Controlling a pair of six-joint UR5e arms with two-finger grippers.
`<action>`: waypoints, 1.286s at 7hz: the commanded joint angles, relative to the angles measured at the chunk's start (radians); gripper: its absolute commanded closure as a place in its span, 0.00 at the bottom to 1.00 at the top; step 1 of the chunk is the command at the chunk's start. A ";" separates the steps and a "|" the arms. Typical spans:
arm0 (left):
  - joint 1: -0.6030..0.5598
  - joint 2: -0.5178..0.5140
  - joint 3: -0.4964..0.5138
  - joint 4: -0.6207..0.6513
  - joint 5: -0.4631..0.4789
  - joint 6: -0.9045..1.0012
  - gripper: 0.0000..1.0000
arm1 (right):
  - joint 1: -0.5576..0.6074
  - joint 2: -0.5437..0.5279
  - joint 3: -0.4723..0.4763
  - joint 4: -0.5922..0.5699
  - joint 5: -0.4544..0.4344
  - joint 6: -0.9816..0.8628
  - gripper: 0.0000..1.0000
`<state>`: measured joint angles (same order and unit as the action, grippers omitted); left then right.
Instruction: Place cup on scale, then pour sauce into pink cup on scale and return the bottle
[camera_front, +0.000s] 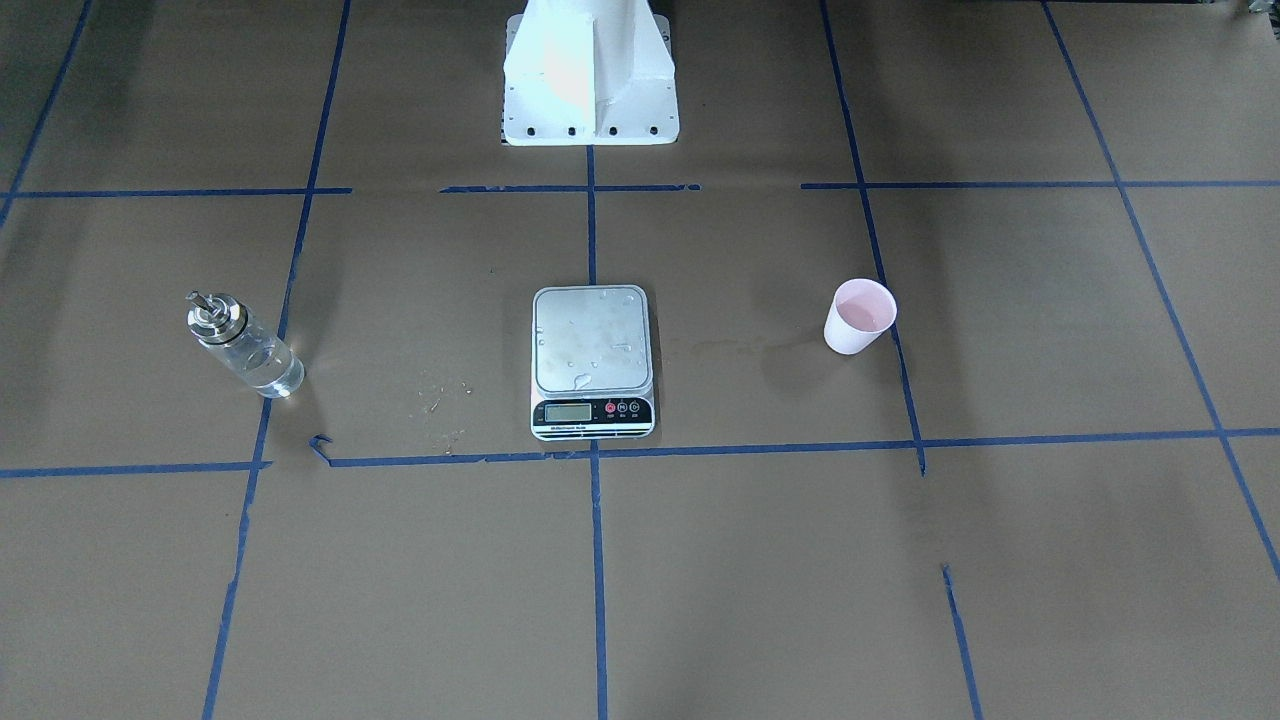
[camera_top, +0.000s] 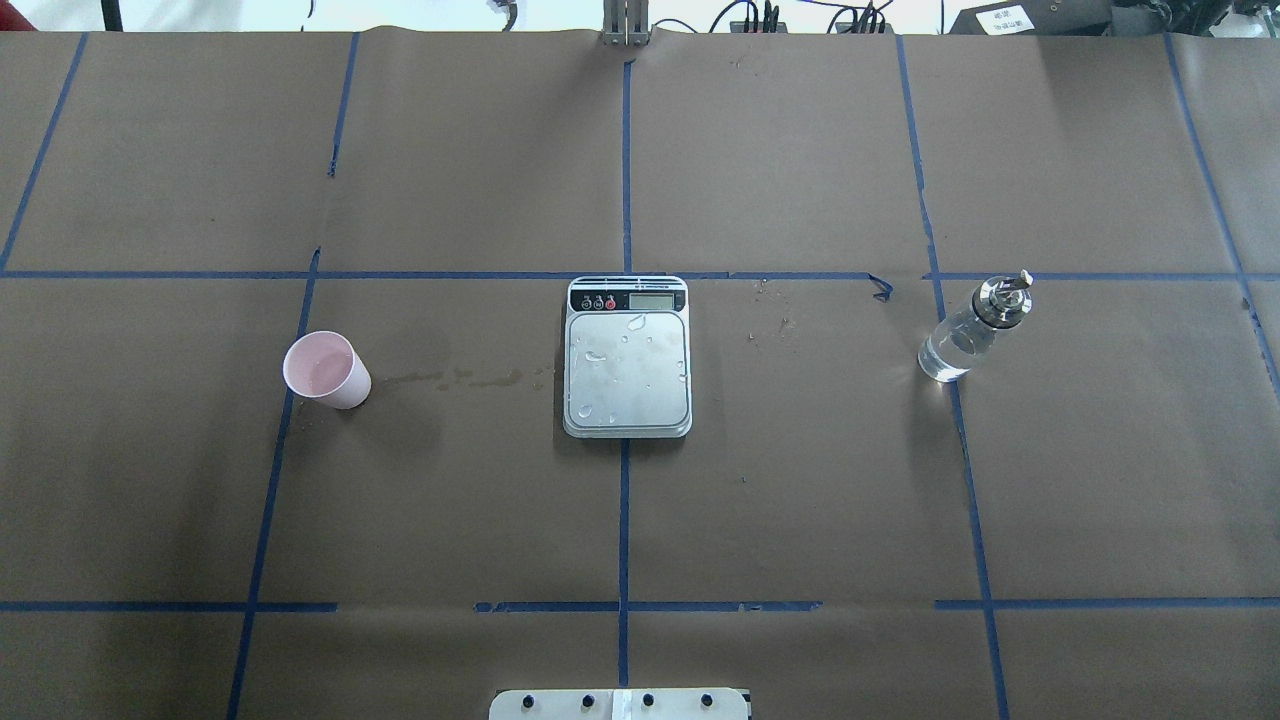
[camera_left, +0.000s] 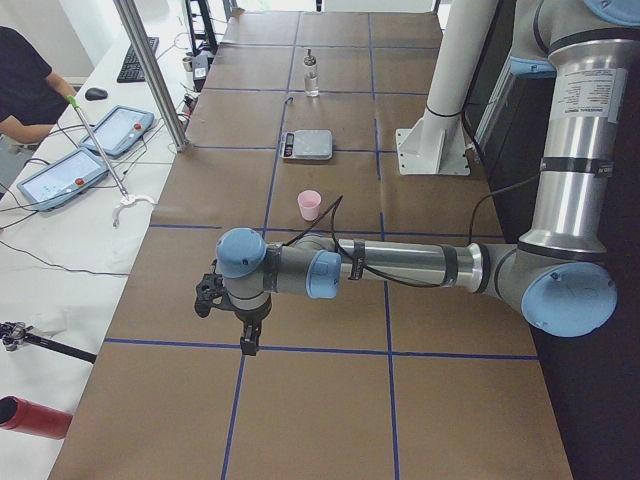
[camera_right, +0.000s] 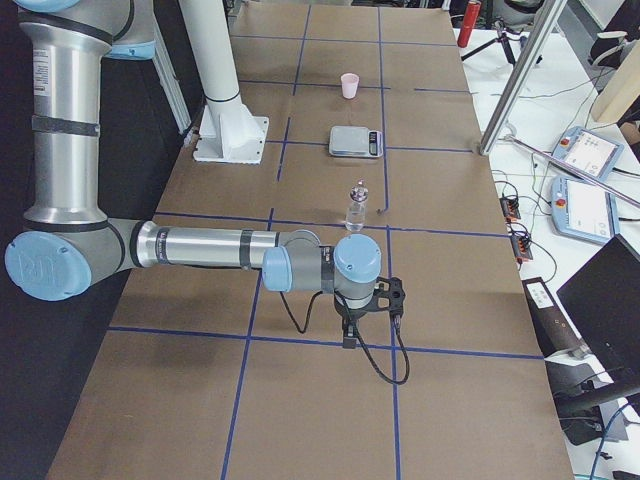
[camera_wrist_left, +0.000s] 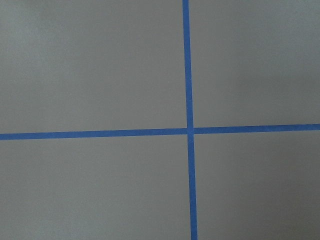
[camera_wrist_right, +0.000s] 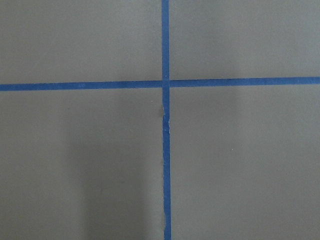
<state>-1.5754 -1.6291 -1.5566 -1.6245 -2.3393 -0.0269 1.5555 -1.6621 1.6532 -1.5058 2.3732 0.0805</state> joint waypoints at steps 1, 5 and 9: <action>0.000 -0.003 -0.006 -0.002 0.000 0.005 0.00 | 0.008 0.004 -0.003 0.004 0.000 -0.008 0.00; 0.058 -0.086 -0.098 -0.123 -0.029 -0.004 0.00 | 0.008 0.019 0.005 0.004 0.001 0.004 0.00; 0.318 -0.161 -0.136 -0.321 -0.226 -0.548 0.00 | 0.005 0.031 0.004 0.006 0.001 0.002 0.00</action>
<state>-1.3821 -1.7643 -1.6626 -1.8834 -2.5577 -0.3763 1.5623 -1.6330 1.6596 -1.5003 2.3751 0.0824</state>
